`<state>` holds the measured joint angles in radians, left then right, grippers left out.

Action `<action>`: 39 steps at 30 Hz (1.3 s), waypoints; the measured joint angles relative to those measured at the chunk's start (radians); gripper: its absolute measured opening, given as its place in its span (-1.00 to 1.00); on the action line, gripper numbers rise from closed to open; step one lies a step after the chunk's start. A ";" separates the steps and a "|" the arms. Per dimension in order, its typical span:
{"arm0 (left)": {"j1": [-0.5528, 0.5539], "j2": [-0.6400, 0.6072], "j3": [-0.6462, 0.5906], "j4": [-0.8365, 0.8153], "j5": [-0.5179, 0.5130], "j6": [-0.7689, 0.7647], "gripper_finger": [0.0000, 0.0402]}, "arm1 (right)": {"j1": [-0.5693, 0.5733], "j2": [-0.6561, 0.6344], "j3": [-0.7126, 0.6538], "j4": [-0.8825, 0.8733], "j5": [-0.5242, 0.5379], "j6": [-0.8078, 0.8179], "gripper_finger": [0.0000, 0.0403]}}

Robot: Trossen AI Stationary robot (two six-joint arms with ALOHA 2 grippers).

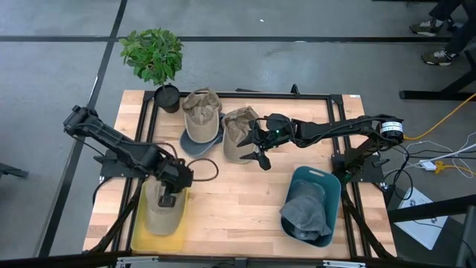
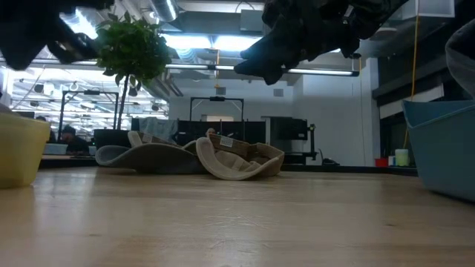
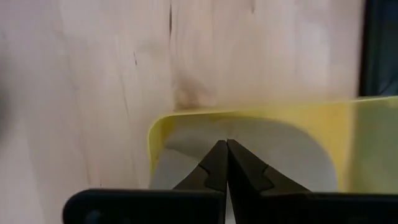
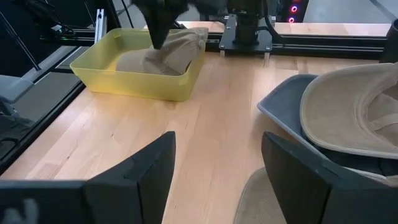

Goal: Pick & Place hat
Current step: Put the bottom brown cap into the yellow bin, then put the left brown cap into the yellow bin

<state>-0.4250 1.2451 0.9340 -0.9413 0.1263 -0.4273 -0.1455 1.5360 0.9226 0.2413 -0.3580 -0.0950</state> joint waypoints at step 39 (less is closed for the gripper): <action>0.196 0.164 -0.004 0.116 -0.738 0.546 -0.99 | 0.000 0.000 0.000 -0.119 0.230 -0.048 0.17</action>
<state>-0.2291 1.4087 0.9299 -0.8250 -0.6115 0.1188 -0.1459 1.5360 0.9228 0.1220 -0.1285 -0.1430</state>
